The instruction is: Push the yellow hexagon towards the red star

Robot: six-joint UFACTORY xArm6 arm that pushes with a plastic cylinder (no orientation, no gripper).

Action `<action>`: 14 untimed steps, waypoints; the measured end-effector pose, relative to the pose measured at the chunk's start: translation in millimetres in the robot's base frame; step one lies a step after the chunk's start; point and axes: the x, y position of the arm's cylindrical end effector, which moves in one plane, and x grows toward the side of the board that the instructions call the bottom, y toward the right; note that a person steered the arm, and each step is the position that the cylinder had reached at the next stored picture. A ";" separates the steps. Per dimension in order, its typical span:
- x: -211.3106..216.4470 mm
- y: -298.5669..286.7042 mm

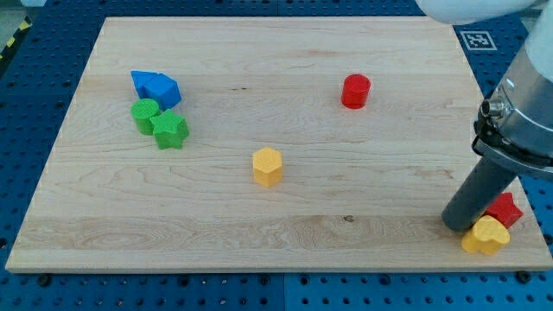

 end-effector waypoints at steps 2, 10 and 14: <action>-0.8 -160.6; -67.1 -119.4; -49.3 -54.7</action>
